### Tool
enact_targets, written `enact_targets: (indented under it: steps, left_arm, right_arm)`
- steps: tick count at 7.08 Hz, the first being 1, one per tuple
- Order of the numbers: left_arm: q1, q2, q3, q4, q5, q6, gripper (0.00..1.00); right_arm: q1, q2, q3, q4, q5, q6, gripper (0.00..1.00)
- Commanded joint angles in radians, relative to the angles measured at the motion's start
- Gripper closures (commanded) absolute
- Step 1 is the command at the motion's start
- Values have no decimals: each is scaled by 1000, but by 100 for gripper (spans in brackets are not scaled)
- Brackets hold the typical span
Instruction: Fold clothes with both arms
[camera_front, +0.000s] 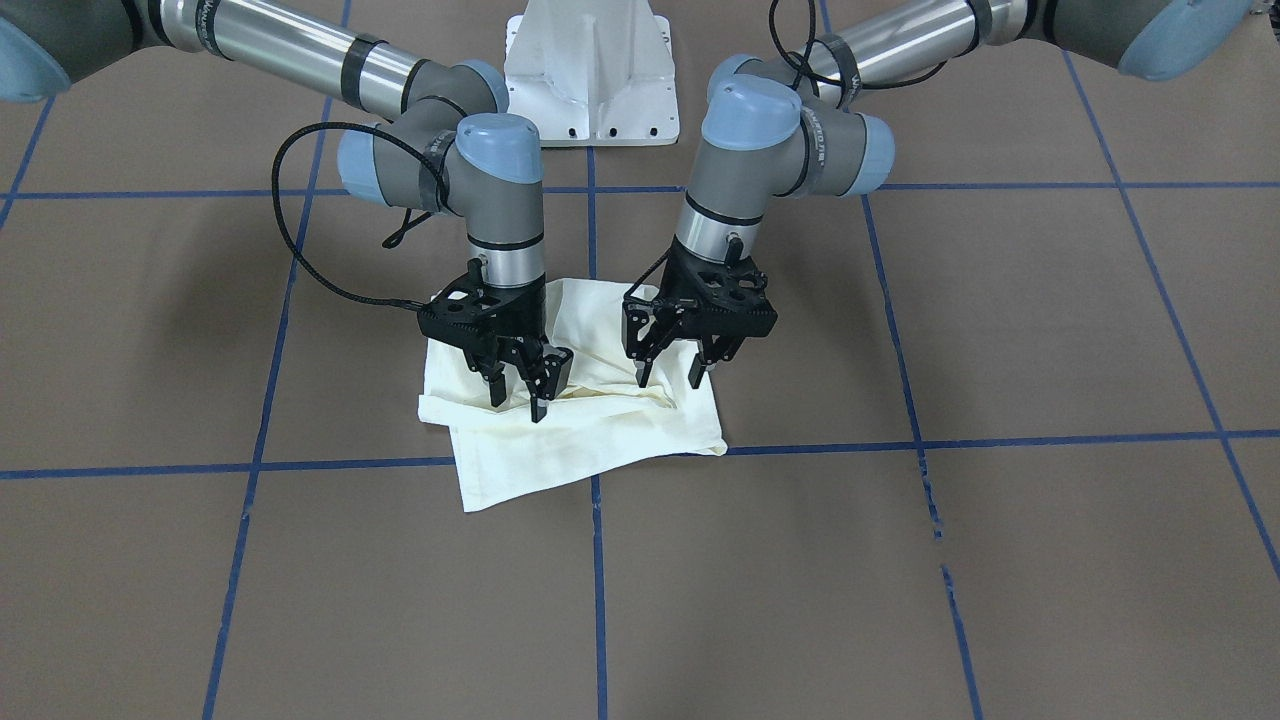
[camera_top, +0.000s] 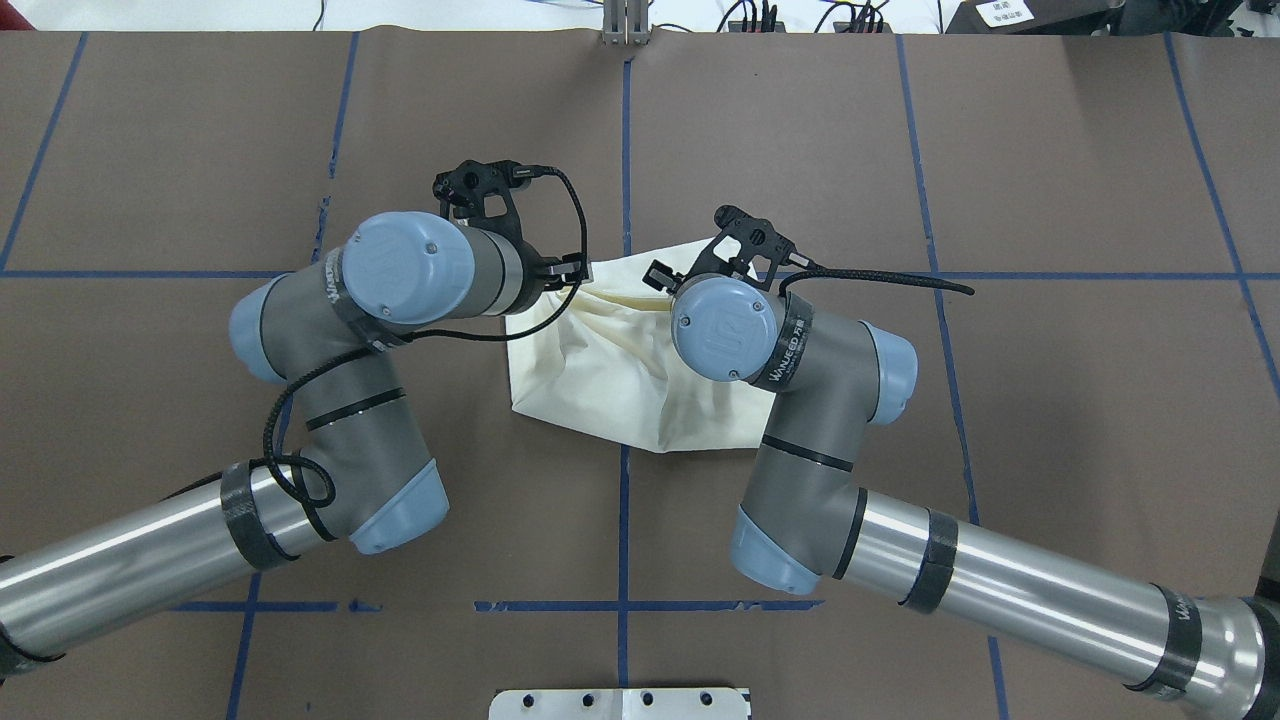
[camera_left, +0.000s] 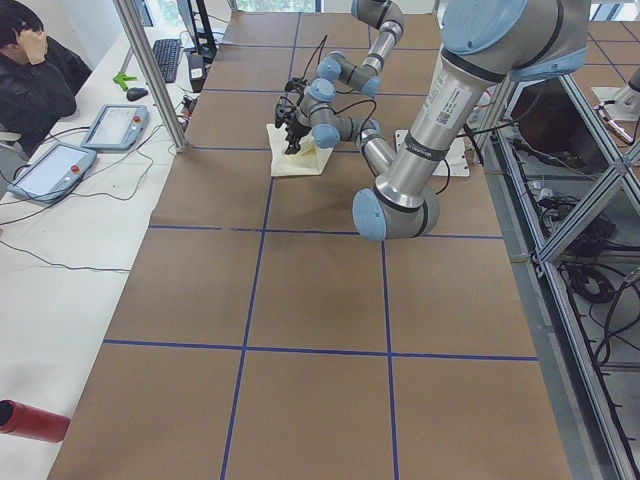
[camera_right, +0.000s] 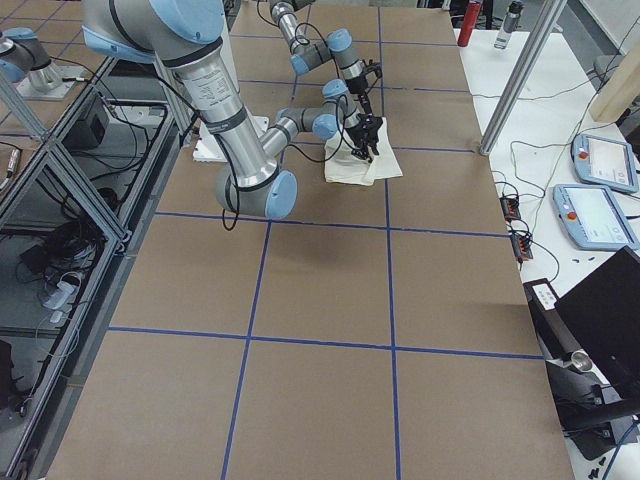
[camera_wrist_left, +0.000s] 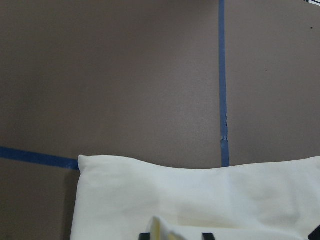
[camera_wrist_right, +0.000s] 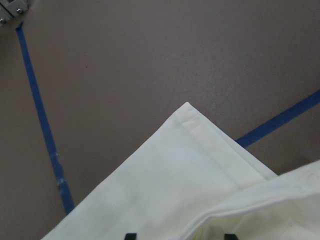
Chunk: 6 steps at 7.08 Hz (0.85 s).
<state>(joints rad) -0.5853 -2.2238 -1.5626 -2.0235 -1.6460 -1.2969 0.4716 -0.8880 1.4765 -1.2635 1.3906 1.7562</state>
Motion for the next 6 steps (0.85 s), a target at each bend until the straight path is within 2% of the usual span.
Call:
enact_targets:
  steps: [1,3,4,6]
  left_arm:
    - [-63,30,-30,-4,-82,109,0]
    - [-65,32,-31,-11,-89,110,0]
    - [-65,35,-31,-23,-89,108,0]
    - [-65,47,-31,-37,-89,105,0]
  right_arm:
    - [-2,-47,15,146,65,-127,0]
    - [-25,-71,65,164,71,-251,0]
    - [-27,-98,106,162,108,-292,0]
    - [-50,-94,97,158,91,-359,0]
